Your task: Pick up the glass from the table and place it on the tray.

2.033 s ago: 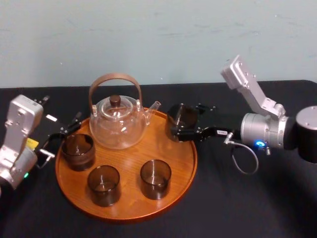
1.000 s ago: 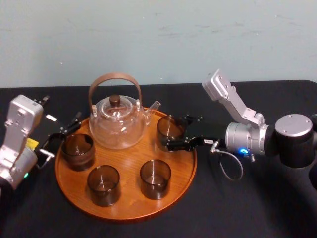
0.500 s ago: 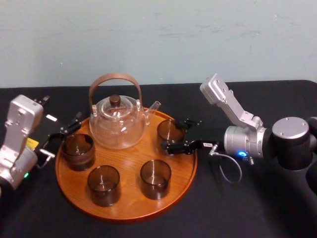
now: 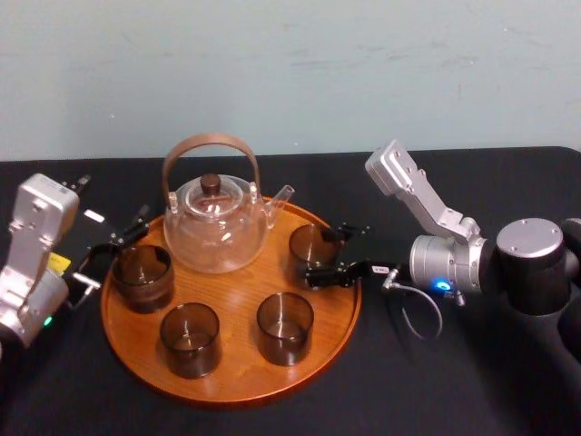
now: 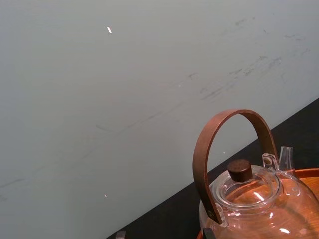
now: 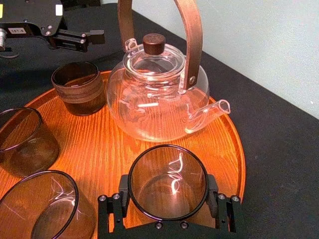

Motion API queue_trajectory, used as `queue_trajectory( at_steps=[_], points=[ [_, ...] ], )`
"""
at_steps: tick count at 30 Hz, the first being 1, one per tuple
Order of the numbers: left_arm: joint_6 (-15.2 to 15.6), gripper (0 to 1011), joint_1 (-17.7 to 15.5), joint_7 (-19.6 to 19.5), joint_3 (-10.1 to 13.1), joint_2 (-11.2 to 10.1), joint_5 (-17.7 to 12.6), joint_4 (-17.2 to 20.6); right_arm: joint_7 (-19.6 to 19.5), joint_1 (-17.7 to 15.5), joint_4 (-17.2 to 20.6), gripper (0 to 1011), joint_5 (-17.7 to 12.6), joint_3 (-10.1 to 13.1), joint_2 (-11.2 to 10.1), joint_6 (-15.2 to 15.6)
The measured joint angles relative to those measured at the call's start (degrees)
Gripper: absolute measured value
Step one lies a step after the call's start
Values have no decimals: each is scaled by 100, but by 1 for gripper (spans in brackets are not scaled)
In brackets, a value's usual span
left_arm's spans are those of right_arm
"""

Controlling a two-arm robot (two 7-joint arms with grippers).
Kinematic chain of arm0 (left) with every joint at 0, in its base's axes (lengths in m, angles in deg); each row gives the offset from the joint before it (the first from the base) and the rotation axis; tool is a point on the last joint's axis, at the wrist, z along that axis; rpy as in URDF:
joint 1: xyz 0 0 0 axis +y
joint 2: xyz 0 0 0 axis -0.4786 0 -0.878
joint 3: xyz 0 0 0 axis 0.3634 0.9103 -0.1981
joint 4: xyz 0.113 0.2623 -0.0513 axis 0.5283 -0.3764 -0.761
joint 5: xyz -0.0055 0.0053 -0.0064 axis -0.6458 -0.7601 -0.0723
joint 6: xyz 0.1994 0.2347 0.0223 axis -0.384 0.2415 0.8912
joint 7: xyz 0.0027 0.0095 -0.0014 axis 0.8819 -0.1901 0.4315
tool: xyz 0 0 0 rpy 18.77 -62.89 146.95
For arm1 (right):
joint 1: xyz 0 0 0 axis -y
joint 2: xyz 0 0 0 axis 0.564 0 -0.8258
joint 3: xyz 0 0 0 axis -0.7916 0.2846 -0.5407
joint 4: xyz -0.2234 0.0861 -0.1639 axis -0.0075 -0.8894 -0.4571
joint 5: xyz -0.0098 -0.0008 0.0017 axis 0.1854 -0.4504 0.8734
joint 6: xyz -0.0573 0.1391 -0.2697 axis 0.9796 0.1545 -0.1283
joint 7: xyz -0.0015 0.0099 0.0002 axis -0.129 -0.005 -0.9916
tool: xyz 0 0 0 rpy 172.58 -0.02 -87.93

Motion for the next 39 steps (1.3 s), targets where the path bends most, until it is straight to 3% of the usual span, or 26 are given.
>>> queue_trajectory(
  at_steps=[14,20,39],
  points=[
    [0,1001,0,0,0,0,0,0,-7,-7,-1,903,22,10,2,7],
    [0,1001,0,0,0,0,0,0,-7,-7,1,1002,19,10,2,8],
    [0,1001,0,0,0,0,0,0,-7,-7,0,1002,10,10,3,8]
  ],
)
